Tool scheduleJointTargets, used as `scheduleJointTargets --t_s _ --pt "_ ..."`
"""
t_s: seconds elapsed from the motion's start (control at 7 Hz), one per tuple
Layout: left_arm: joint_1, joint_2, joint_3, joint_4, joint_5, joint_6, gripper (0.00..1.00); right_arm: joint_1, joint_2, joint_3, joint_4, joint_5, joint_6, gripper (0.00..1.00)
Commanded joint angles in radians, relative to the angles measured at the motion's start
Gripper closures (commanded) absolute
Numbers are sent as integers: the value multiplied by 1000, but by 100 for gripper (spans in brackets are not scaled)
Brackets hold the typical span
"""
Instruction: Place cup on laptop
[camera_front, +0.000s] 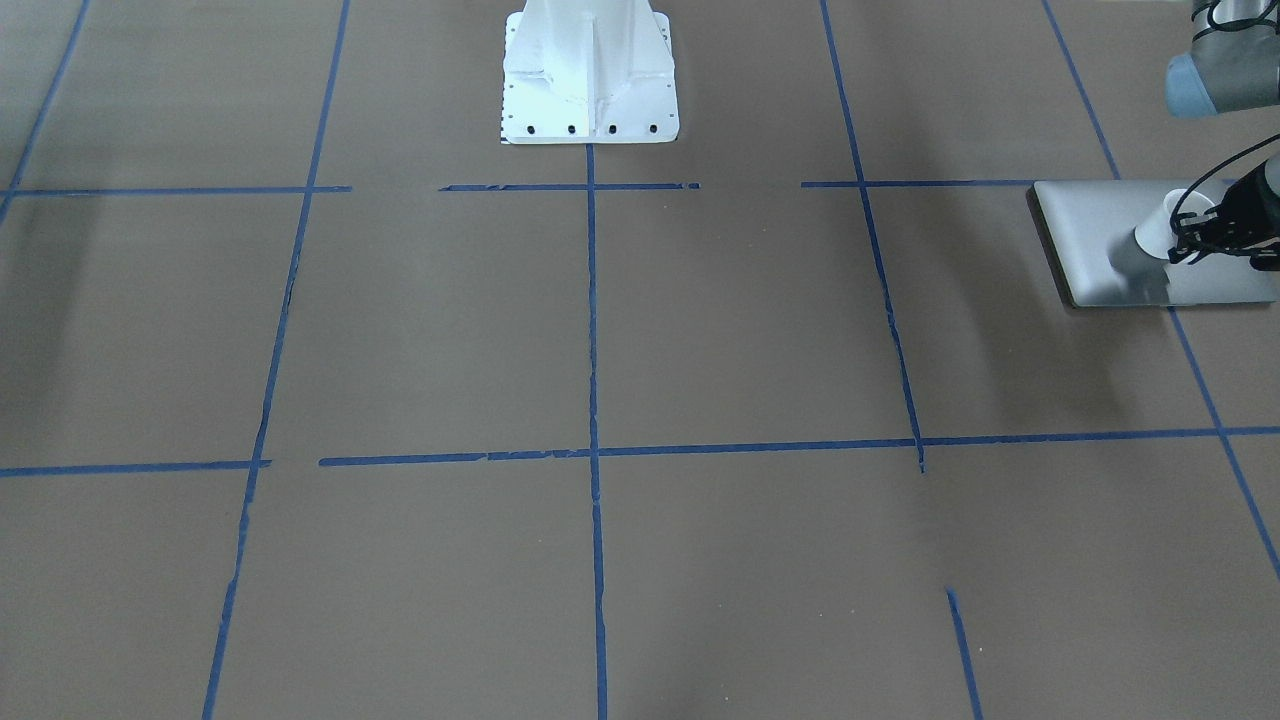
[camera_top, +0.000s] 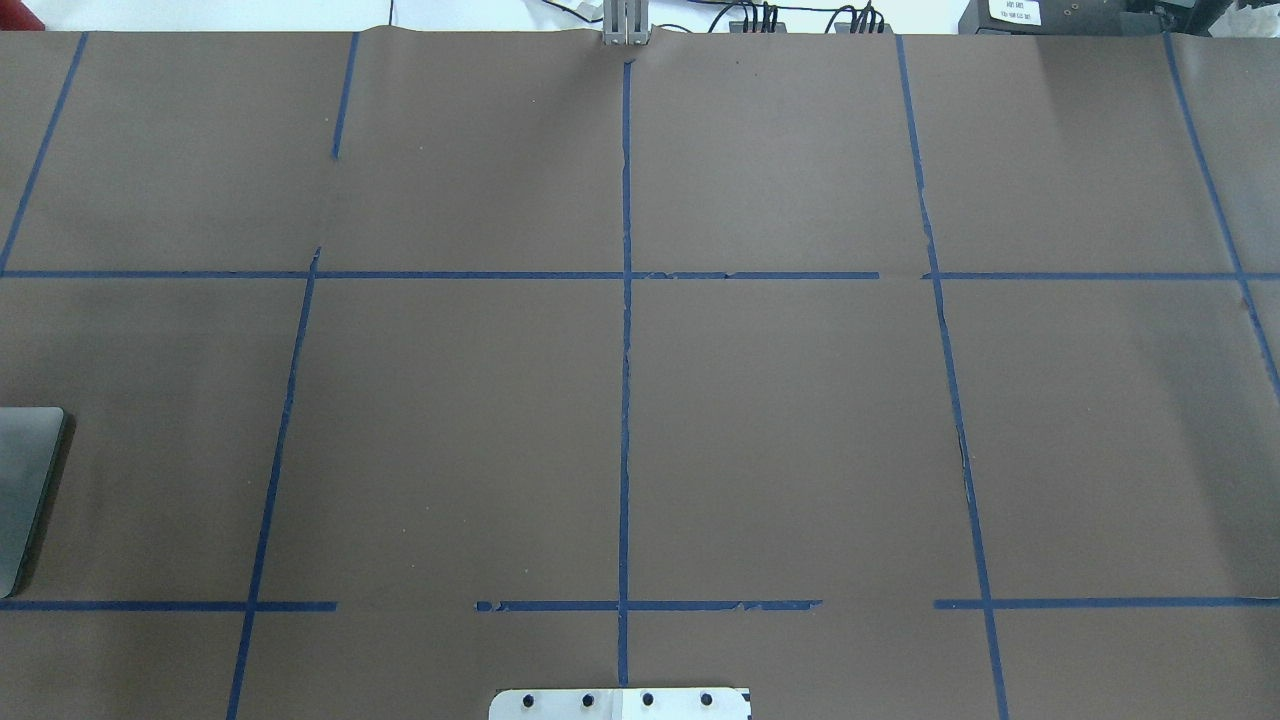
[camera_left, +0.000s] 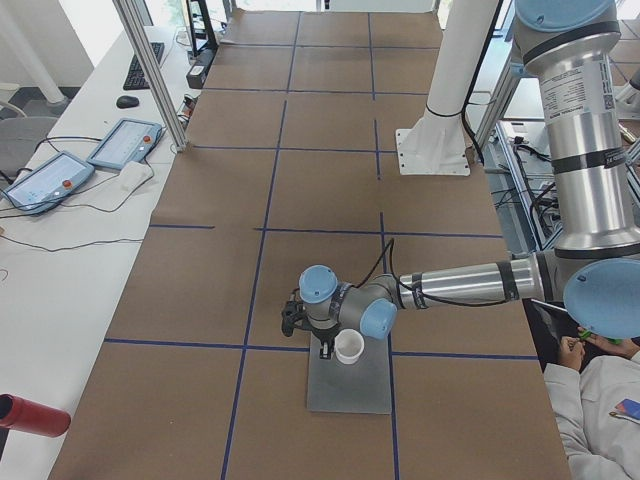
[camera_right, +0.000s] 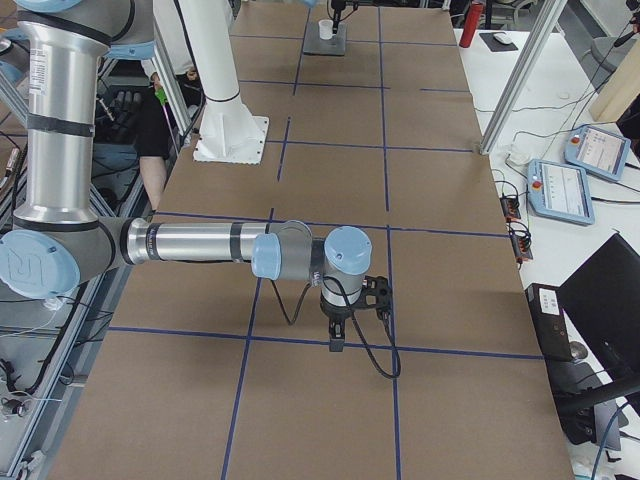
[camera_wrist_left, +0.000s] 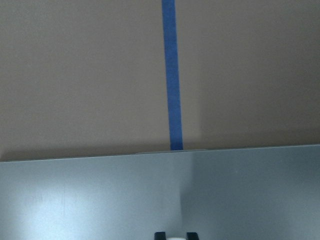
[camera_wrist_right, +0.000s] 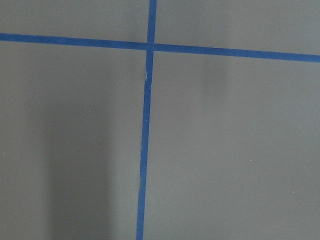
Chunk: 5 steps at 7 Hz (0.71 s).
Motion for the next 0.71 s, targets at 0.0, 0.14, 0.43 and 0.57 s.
scheduleJointTargets --t_s 0.0,0.14,0.43,0.57 --pt "1 -2 -1 7 1 6 6 0 0 0 0 1 0 0" --pt "-10 -6 -18 10 -8 20 1 0 0 0 0 1 0 0" --pt "-126 -24 -110 226 -14 238 1 0 0 0 0 1 0 0" --pt "-268 -95 -121 374 -11 417 1 0 0 0 0 1 0 0"
